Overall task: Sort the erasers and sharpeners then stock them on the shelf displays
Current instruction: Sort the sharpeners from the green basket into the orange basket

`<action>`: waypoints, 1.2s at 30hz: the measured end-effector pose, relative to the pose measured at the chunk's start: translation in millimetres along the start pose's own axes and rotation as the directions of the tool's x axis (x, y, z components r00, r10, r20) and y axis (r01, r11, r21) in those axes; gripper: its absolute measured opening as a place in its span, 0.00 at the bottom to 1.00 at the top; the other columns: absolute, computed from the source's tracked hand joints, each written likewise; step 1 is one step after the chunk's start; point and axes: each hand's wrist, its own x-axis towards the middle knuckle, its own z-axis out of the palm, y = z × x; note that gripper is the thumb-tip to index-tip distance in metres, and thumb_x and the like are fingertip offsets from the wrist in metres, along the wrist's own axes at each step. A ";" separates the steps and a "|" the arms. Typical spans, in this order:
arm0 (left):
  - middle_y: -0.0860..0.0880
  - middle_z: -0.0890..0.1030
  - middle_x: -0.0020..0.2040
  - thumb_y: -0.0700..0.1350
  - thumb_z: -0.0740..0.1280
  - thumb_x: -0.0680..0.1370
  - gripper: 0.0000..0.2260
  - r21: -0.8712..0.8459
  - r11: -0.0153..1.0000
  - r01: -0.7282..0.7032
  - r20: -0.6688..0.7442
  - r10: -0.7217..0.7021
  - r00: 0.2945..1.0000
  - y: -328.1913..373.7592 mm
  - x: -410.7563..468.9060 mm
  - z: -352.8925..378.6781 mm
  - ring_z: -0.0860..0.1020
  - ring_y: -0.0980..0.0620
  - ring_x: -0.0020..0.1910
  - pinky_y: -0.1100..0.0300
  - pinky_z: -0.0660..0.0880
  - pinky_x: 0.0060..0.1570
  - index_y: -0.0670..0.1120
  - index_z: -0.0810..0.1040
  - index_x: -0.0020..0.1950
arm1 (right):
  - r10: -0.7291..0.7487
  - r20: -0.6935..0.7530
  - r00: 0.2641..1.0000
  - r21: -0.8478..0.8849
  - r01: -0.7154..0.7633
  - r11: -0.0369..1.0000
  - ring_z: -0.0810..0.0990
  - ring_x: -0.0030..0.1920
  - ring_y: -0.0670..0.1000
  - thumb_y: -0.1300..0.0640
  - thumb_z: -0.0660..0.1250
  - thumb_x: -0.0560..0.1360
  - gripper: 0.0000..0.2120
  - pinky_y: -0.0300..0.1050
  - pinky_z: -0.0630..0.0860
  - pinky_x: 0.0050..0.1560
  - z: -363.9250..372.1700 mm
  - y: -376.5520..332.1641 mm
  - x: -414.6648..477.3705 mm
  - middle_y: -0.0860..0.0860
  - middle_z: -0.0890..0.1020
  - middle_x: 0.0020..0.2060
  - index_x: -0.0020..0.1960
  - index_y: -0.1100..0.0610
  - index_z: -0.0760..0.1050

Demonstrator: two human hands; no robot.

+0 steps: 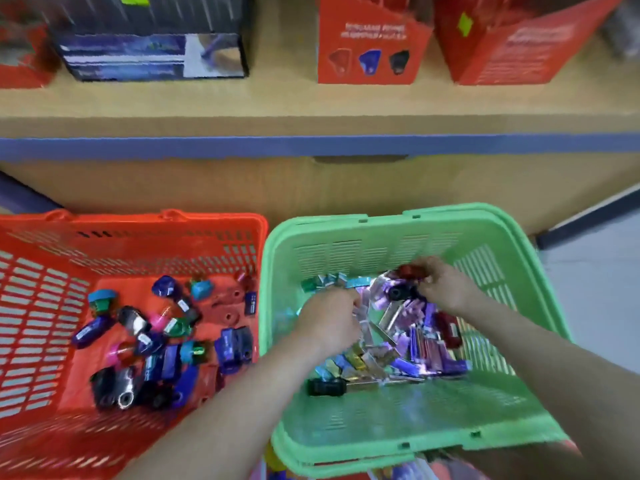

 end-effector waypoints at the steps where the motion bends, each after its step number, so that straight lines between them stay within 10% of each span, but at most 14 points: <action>1: 0.46 0.80 0.55 0.38 0.63 0.75 0.14 0.018 1.000 0.016 0.030 -0.017 0.999 1.2 10.9 10.1 0.79 0.45 0.53 0.57 0.75 0.49 0.47 0.78 0.59 | -0.010 0.006 1.000 -0.073 0.010 0.997 0.80 0.40 0.55 0.63 0.64 0.76 0.26 0.39 0.74 0.37 3.0 10.5 6.9 0.59 0.80 0.56 0.73 0.54 0.65; 6: 0.45 0.75 0.63 0.36 0.65 0.75 0.24 0.097 0.995 -0.017 0.100 0.007 0.995 11.1 67.7 49.9 0.74 0.44 0.62 0.48 0.71 0.64 0.48 0.70 0.71 | 0.015 0.105 0.994 -0.291 0.016 0.957 0.72 0.67 0.61 0.50 0.69 0.74 0.39 0.50 0.69 0.68 34.8 57.3 28.9 0.61 0.60 0.74 0.79 0.50 0.52; 11: 0.48 0.78 0.44 0.38 0.65 0.76 0.08 0.334 0.941 -0.053 0.322 -0.061 0.945 8.4 82.2 67.3 0.78 0.50 0.43 0.56 0.75 0.43 0.46 0.79 0.52 | -0.012 0.068 0.998 -0.445 0.041 0.895 0.78 0.56 0.62 0.44 0.71 0.72 0.35 0.52 0.76 0.58 46.4 73.4 37.5 0.59 0.62 0.66 0.74 0.47 0.58; 17: 0.43 0.79 0.46 0.38 0.66 0.76 0.06 0.447 0.894 -0.045 0.471 -0.192 0.861 -15.0 59.9 83.0 0.79 0.45 0.48 0.51 0.75 0.51 0.42 0.73 0.40 | 0.038 0.088 0.995 -0.527 0.014 0.850 0.80 0.53 0.64 0.51 0.72 0.72 0.32 0.53 0.77 0.56 58.1 79.8 34.2 0.64 0.58 0.69 0.70 0.49 0.59; 22: 0.48 0.74 0.36 0.52 0.73 0.72 0.17 0.508 0.850 -0.143 0.602 -0.231 0.764 -24.0 53.2 90.8 0.76 0.46 0.43 0.52 0.77 0.49 0.43 0.70 0.35 | 0.012 0.280 0.960 -0.691 0.194 0.696 0.75 0.60 0.58 0.50 0.69 0.73 0.35 0.51 0.68 0.63 72.7 94.4 19.4 0.58 0.77 0.61 0.74 0.47 0.53; 31: 0.47 0.81 0.43 0.49 0.73 0.71 0.14 0.521 0.776 -0.357 0.674 -0.118 0.729 -31.6 54.6 89.1 0.80 0.46 0.45 0.52 0.79 0.48 0.41 0.82 0.51 | -0.006 0.343 0.939 -0.417 0.158 0.895 0.76 0.47 0.55 0.55 0.71 0.69 0.28 0.40 0.69 0.50 50.3 90.9 12.1 0.52 0.77 0.47 0.65 0.48 0.64; 36: 0.49 0.83 0.48 0.45 0.70 0.73 0.10 0.330 0.936 -0.125 0.575 -0.094 0.813 -28.0 69.7 79.6 0.81 0.49 0.46 0.55 0.80 0.48 0.45 0.83 0.52 | -0.006 0.271 0.963 -0.108 0.036 0.993 0.75 0.36 0.50 0.65 0.69 0.69 0.17 0.39 0.67 0.30 52.4 99.1 4.5 0.50 0.74 0.38 0.51 0.53 0.66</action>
